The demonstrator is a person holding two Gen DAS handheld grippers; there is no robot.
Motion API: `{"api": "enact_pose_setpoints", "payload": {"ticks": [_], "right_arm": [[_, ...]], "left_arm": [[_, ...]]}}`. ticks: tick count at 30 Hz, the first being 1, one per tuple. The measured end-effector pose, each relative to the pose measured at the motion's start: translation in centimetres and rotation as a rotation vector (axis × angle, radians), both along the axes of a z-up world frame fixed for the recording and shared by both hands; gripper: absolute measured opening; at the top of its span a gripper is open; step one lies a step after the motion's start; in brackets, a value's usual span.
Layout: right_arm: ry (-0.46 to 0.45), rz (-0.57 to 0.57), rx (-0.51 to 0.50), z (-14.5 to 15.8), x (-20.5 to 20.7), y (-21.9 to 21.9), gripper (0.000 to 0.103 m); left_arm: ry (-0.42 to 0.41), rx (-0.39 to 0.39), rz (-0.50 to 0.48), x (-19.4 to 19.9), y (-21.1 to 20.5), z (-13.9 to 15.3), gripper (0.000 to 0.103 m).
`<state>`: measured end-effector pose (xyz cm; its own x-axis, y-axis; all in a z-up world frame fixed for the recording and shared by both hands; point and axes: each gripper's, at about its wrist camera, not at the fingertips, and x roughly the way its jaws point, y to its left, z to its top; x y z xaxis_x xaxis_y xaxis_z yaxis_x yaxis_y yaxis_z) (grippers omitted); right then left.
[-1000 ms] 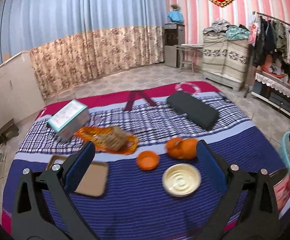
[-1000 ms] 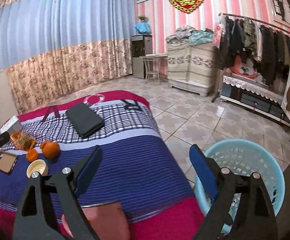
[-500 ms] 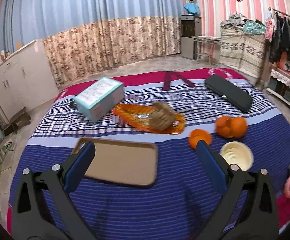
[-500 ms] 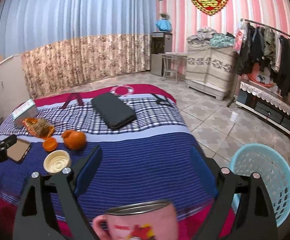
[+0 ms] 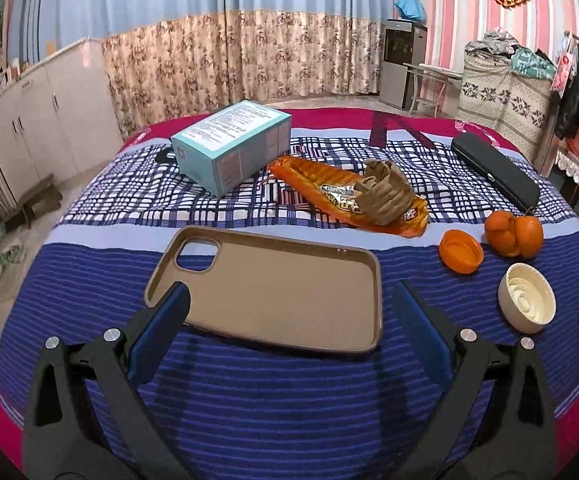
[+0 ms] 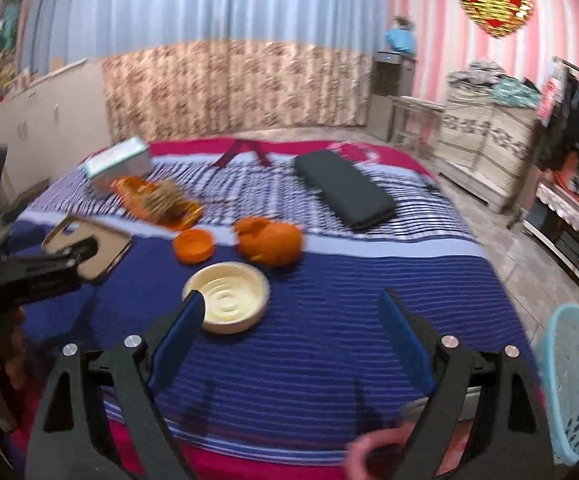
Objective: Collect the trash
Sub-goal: 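Grasp the cream bowl with the right gripper while the left grasps the small orange bowl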
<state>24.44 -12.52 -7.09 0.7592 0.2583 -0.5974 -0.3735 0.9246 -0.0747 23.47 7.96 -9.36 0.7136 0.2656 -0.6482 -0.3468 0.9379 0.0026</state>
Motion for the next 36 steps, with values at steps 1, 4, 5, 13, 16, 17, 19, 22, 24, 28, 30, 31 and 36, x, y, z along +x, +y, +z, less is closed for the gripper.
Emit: {"api": "enact_pose_setpoints", "payload": {"ticks": [1,4,5,13,16,17,19,22,24,28,30,31,36], "right_arm": [[0.008,0.008,-0.009,-0.4,0.2,0.5,0.087],[0.061,0.017,-0.008,-1.7,1.3,1.6,0.087],[0.082,0.017,-0.006,-2.1,1.9,1.7,0.087],[0.197,0.036,0.102,-3.2,4.4,1.7,0.084],[0.207,0.07,0.112,-3.1,4.4,1.9,0.062],[0.201,0.077,0.112,-3.0,4.2,1.9,0.061],[0.179,0.078,0.11,-2.4,3.9,1.4,0.061],[0.112,0.054,0.089,-0.6,3.2,0.5,0.061],[0.057,0.029,0.079,0.9,2.7,-0.7,0.061],[0.004,-0.022,0.096,2.7,2.4,-3.7,0.061],[-0.011,-0.055,0.1,3.2,2.4,-5.4,0.061],[-0.012,-0.066,0.108,3.4,2.5,-6.2,0.061],[-0.018,-0.109,0.144,4.1,2.7,-8.7,0.061]], "left_arm": [[-0.004,-0.005,0.002,0.0,0.1,0.0,0.097],[-0.012,0.005,0.014,-0.3,0.5,0.2,0.097],[-0.009,0.009,0.017,-0.2,0.5,0.3,0.097],[0.017,-0.008,0.01,0.6,0.2,0.1,0.097],[0.029,-0.012,-0.008,1.1,-0.3,0.0,0.097],[0.034,-0.006,-0.012,1.1,-0.5,-0.1,0.097],[0.038,0.01,-0.019,1.3,-1.3,0.0,0.097],[0.037,0.002,-0.043,1.6,-2.3,0.3,0.097],[0.037,-0.001,-0.068,2.1,-3.4,0.6,0.097],[0.055,-0.015,-0.123,3.5,-5.6,0.4,0.097],[0.069,-0.04,-0.158,4.7,-6.8,0.1,0.097],[0.088,-0.052,-0.174,5.5,-7.5,-0.3,0.097],[0.138,-0.044,-0.211,7.5,-9.3,-1.8,0.079]]}}
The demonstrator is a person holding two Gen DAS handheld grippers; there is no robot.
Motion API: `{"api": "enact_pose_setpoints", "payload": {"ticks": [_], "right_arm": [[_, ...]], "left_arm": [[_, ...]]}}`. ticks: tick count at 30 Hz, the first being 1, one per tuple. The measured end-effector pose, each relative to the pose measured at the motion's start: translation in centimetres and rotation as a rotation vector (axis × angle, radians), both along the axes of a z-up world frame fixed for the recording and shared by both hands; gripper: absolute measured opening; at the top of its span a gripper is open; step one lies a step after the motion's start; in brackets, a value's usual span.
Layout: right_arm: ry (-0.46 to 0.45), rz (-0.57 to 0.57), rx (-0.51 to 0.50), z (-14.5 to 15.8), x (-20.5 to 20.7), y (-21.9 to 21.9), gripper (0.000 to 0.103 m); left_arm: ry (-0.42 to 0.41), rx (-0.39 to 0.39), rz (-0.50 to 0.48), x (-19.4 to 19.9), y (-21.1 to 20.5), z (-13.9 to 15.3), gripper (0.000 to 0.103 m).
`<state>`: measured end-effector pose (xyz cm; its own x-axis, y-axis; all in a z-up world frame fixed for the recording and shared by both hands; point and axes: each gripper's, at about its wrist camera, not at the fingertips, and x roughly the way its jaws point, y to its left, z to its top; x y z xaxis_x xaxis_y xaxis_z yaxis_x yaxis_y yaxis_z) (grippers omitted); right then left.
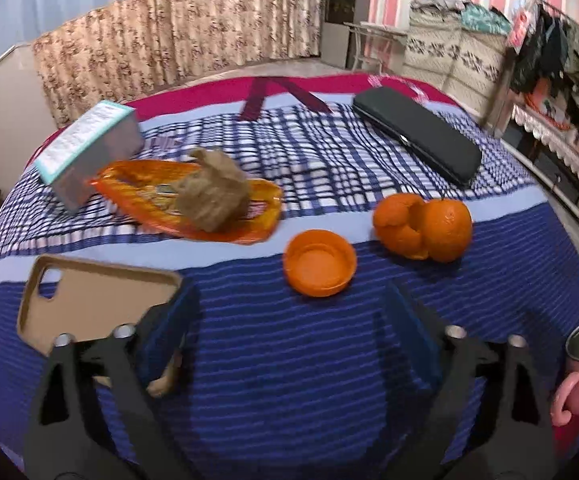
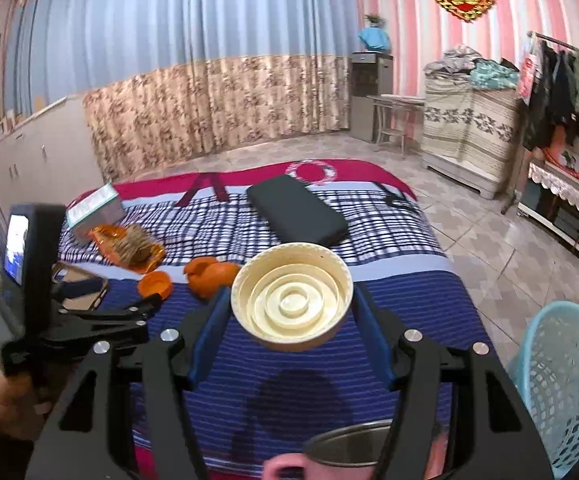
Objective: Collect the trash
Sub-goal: 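Grasp the cream bowl with the right gripper while the left grasps the small orange bowl, then carry both bowls over the blue basket and open both grippers to drop them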
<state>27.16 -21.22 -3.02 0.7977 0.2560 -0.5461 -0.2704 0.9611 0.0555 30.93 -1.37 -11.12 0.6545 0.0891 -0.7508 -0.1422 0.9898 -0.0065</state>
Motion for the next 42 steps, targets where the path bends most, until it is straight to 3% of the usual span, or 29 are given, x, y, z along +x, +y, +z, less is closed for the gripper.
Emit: {"api": "enact_pose_setpoints", "payload": {"ticks": [4,6,8,15,20,25,34,42], "right_arm": [[-0.004,-0.006,0.013,0.2,0.1,-0.6,0.061],[-0.006,-0.005,0.011,0.2,0.1,-0.7,0.061],[-0.01,-0.006,0.007,0.2,0.1,-0.8,0.061],[-0.017,-0.033,0.033,0.6,-0.1,-2.8,0.061],[-0.031,-0.064,0.039,0.9,-0.6,-4.6,0.061],[-0.046,-0.125,0.043,1.1,-1.3,-7.5,0.061],[-0.069,-0.324,0.007,1.5,-2.6,-16.2,0.061],[-0.036,-0.491,-0.018,0.3,-3.8,-24.9,0.061]], "left_arm": [[0.033,0.006,-0.016,1.3,-0.7,-0.8,0.064],[0.029,-0.001,-0.019,1.5,-0.9,-0.7,0.048],[0.026,0.009,-0.033,1.4,-1.2,-0.5,0.039],[0.0,0.044,-0.03,0.0,-2.2,0.6,0.039],[-0.055,0.08,-0.044,-1.1,-3.6,3.3,0.039],[-0.109,0.064,-0.07,-1.8,-6.1,6.0,0.039],[-0.188,0.059,-0.203,-1.9,-14.5,9.4,0.039],[-0.216,0.055,-0.349,-2.8,-22.8,9.9,0.039]]}}
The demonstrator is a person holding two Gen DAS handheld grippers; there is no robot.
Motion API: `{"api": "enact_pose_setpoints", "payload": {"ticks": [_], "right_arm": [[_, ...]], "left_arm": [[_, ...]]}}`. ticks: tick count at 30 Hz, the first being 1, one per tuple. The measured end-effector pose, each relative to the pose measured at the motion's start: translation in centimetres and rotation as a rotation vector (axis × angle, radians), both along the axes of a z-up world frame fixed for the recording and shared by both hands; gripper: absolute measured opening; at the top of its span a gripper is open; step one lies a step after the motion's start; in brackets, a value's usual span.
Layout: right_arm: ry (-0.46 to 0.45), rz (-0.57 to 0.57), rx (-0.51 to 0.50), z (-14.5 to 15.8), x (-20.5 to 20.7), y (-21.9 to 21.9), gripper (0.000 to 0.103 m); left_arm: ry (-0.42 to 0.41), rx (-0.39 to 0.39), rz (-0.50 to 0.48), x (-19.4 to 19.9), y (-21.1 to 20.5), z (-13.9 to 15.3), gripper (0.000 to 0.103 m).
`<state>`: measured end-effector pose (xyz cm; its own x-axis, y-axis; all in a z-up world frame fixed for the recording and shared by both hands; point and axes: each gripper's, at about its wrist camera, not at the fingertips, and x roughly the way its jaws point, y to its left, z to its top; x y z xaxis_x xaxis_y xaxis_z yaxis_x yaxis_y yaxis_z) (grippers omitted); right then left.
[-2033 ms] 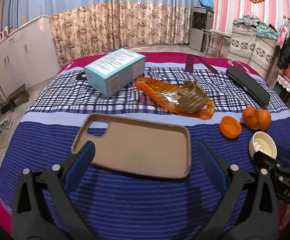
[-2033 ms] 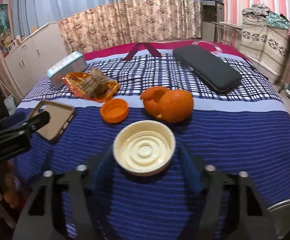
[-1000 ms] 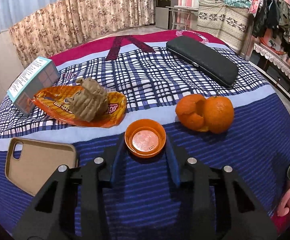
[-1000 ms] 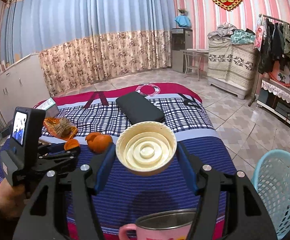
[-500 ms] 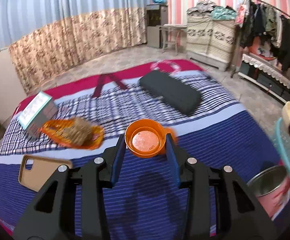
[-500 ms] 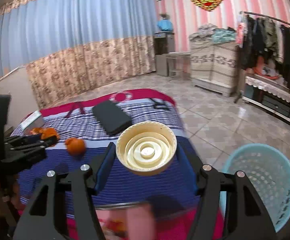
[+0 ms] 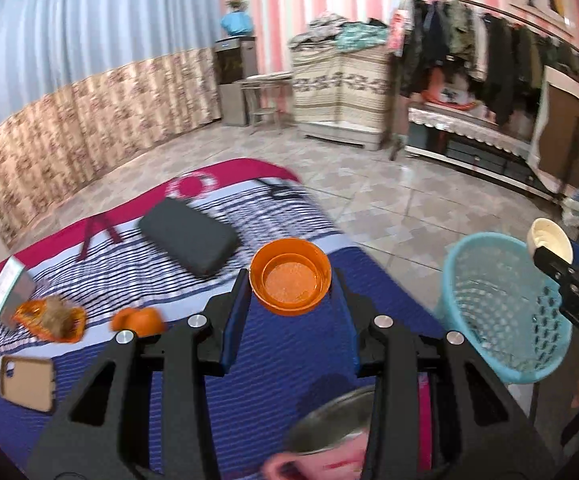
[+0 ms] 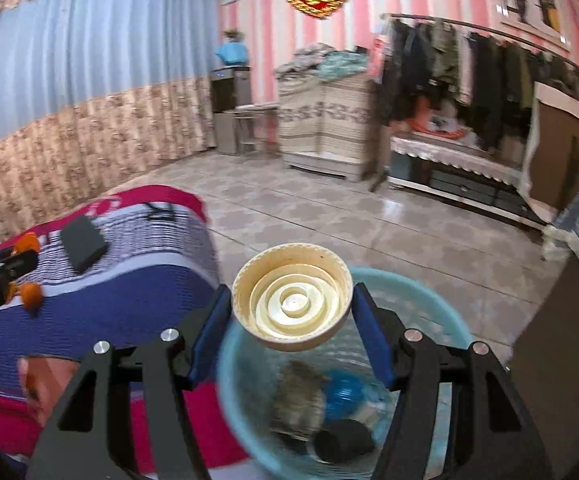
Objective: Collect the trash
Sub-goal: 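Carry both bowls over the blue basket and open both grippers to drop them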
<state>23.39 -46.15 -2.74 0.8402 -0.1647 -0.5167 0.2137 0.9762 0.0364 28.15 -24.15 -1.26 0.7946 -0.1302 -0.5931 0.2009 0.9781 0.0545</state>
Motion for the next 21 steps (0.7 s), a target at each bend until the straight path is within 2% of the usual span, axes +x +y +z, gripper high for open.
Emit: {"api": "enact_pose_setpoints", "payload": {"ticks": [8,12,21], "right_arm": [[0.016,-0.095,0.013,-0.7,-0.8,-4.6,0.061],[0.022,-0.109,0.024,-1.3,-1.1,-5.5,0.061],[0.027,-0.119,0.049,-2.0,-1.1,-6.4,0.061]], "left_arm": [[0.006,0.01,-0.109,-0.4,-6.6,-0.8,0.039],[-0.002,0.016,-0.147,-0.4,-9.1,-1.3,0.039],[0.039,0.021,-0.183,0.9,-13.0,-3.8,0.039]]}}
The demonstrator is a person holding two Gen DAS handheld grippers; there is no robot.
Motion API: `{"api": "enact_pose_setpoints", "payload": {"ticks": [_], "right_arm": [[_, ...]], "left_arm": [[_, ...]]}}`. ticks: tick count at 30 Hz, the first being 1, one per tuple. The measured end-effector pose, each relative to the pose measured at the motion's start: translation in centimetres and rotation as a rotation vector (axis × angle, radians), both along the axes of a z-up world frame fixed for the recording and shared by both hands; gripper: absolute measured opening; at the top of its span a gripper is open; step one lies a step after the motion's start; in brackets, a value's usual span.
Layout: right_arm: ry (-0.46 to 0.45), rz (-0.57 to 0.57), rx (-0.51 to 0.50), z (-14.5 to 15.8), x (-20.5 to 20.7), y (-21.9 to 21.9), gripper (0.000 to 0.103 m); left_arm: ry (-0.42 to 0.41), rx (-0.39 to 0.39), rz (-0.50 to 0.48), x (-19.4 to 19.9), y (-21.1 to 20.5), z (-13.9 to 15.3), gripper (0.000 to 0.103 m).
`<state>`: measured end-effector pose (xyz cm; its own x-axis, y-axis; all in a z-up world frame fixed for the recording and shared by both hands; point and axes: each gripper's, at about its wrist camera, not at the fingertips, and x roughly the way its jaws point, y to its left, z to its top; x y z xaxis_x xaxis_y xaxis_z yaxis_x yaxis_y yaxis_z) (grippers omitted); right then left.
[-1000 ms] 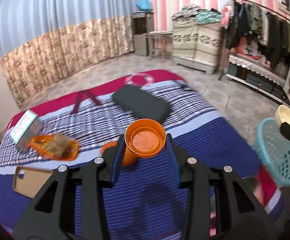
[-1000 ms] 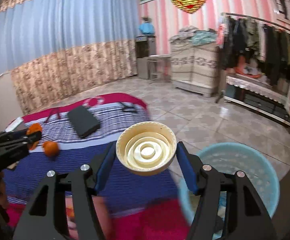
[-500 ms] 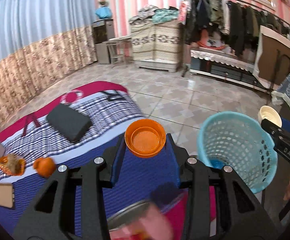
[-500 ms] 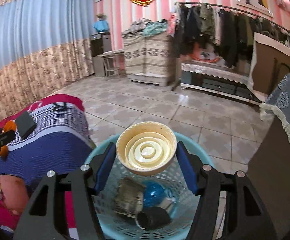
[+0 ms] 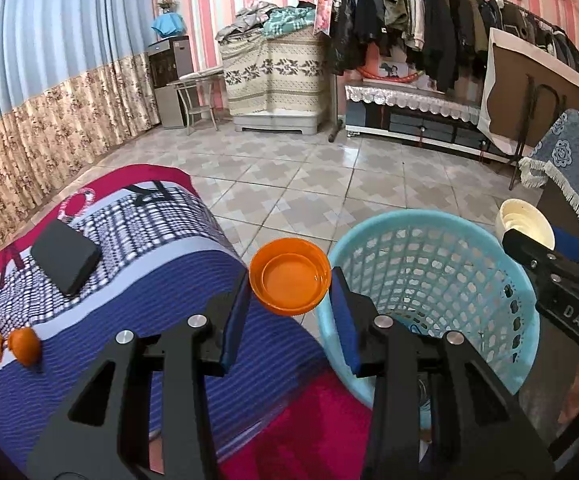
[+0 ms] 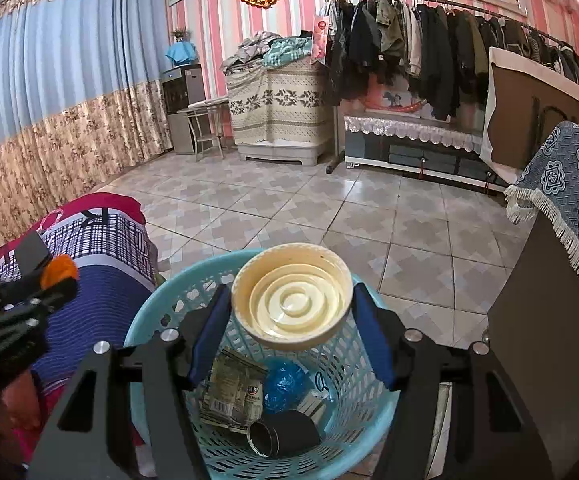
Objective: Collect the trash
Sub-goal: 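Carry both bowls over the blue basket and open both grippers to drop them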
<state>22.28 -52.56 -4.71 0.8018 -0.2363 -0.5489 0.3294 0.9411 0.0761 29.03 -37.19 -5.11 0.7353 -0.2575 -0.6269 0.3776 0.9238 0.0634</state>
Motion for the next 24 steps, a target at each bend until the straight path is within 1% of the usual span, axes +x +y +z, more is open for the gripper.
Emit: {"api": "enact_pose_setpoints", "payload": {"ticks": [4,7,12,13,14,16,17,21,24], "right_arm": [[0.007,-0.004,0.005,-0.3,0.1,-0.3,0.061],[0.012,-0.012,0.012,-0.5,0.1,-0.6,0.061],[0.007,-0.018,0.027,-0.6,0.1,-0.8,0.061],[0.008,-0.018,0.025,-0.6,0.1,-0.8,0.061],[0.011,-0.017,0.025,-0.6,0.1,-0.8,0.061],[0.014,-0.017,0.024,-0.7,0.2,-0.8,0.061],[0.015,-0.017,0.024,-0.7,0.2,-0.7,0.061],[0.017,-0.017,0.024,-0.7,0.3,-0.6,0.061],[0.017,-0.015,0.025,-0.8,0.4,-0.4,0.061]], "left_arm": [[-0.013,0.01,-0.028,0.1,-1.6,-0.9,0.039],[-0.019,0.017,-0.044,0.2,-2.5,-0.9,0.039],[-0.007,0.012,-0.064,1.1,-3.9,-0.9,0.04],[-0.003,0.013,-0.065,1.3,-4.0,-1.0,0.043],[0.001,0.013,-0.062,1.5,-4.1,-1.0,0.053],[-0.011,0.013,-0.048,1.3,-3.9,-1.0,0.066],[-0.021,0.013,-0.04,1.2,-3.8,-0.9,0.071],[-0.045,0.04,-0.006,0.6,-3.1,-0.7,0.083],[-0.046,0.04,0.026,0.4,-1.9,-0.5,0.089]]}}
